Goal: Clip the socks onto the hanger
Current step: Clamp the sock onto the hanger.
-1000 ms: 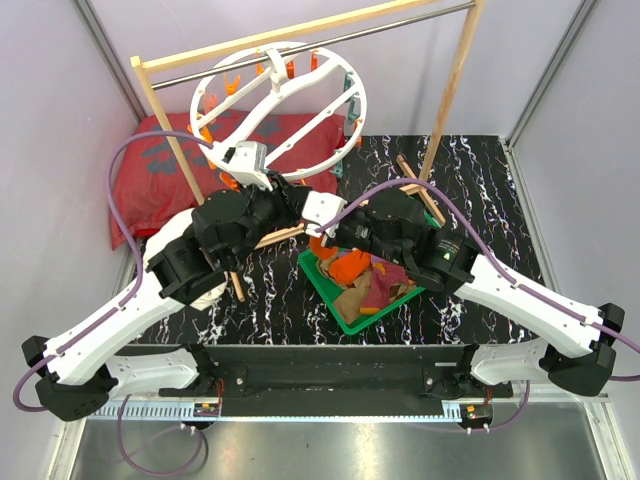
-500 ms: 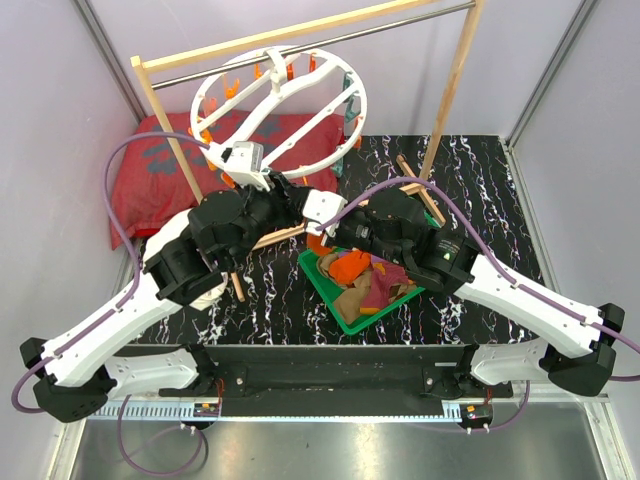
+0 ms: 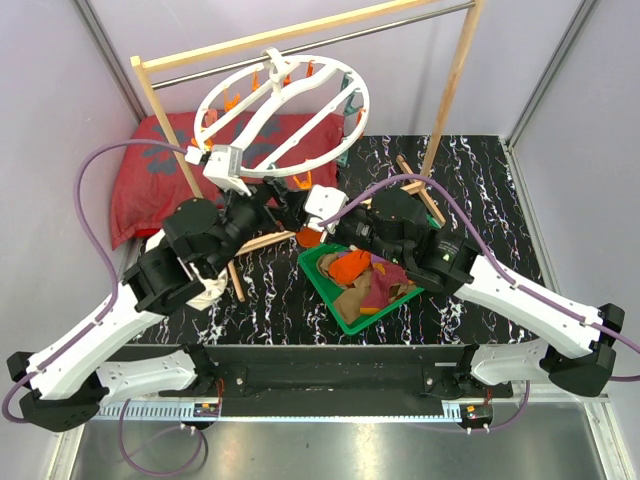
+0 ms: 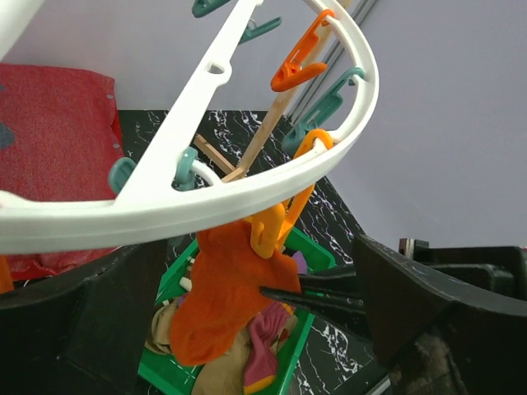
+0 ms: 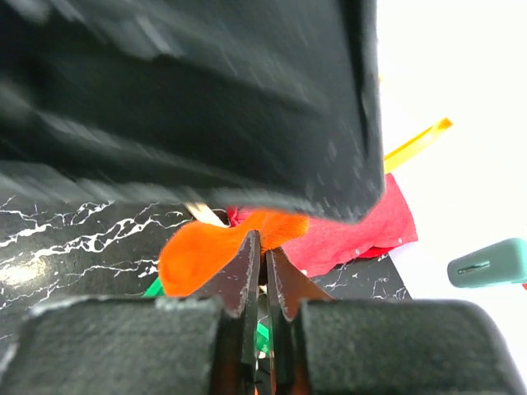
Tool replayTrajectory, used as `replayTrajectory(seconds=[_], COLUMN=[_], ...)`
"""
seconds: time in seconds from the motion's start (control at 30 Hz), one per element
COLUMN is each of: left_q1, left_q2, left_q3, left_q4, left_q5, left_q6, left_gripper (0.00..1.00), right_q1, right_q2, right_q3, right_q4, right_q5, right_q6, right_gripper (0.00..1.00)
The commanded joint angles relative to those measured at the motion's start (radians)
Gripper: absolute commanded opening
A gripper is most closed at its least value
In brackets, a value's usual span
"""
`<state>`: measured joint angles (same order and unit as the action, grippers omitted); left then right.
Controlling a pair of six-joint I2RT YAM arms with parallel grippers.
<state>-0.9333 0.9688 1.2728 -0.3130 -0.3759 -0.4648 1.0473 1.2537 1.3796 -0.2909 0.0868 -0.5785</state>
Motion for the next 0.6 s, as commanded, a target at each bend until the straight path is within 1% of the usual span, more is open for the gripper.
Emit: replayTrajectory(seconds=[0.0, 0.1, 0.13, 0.2, 0.23, 0.3, 0.43, 0.47, 0.53, 0.57], left_q1=[0.001, 0.001, 0.001, 0.001, 0.001, 0.001, 0.001, 0.001, 0.001, 0.001], left_q2=[-0.068, -0.113, -0.122, -0.148, -0.156, -0.173, -0.182, -0.179, -0.167, -0.157], left_q3=[-0.009, -0.024, -0.027, -0.039, -0.044, -0.058, -0.078, -0.079, -0.082, -0.084], left_q4=[-0.003, -0.021, -0.024, -0.043, -0.049, -0.058, -0.058, -0.057, -0.051, -0.044], left_q5=[0.069, 0.075, 0.069, 0.051, 0.042, 0.022, -0.023, -0.027, -0.037, -0.040], left_q6=[-0.008, -0.012, -0.011, -0.008, -0.006, -0.003, 0.006, 0.011, 0.029, 0.037], left_gripper=[0.99, 0.99, 0.99, 0.99, 0.99, 0.98, 0.92, 0.91, 0.87, 0.85], right_q1=[0.008, 0.008, 0.007, 0.008, 0.008, 0.008, 0.008, 0.008, 0.008, 0.007], right_q2=[-0.030, -0.039, -0.040, -0.042, -0.043, -0.051, -0.066, -0.076, -0.088, -0.102], right_q3=[-0.019, -0.036, -0.039, -0.048, -0.050, -0.060, -0.080, -0.089, -0.102, -0.117], right_q4=[0.084, 0.107, 0.113, 0.124, 0.127, 0.139, 0.148, 0.148, 0.151, 0.157], right_q5=[0.019, 0.024, 0.025, 0.025, 0.025, 0.024, 0.022, 0.028, 0.042, 0.045], right_q6=[0.038, 0.054, 0.065, 0.084, 0.092, 0.117, 0.157, 0.166, 0.192, 0.203], right_gripper=[0.13, 0.21, 0.25, 0.31, 0.38, 0.45, 0.57, 0.64, 0.70, 0.75])
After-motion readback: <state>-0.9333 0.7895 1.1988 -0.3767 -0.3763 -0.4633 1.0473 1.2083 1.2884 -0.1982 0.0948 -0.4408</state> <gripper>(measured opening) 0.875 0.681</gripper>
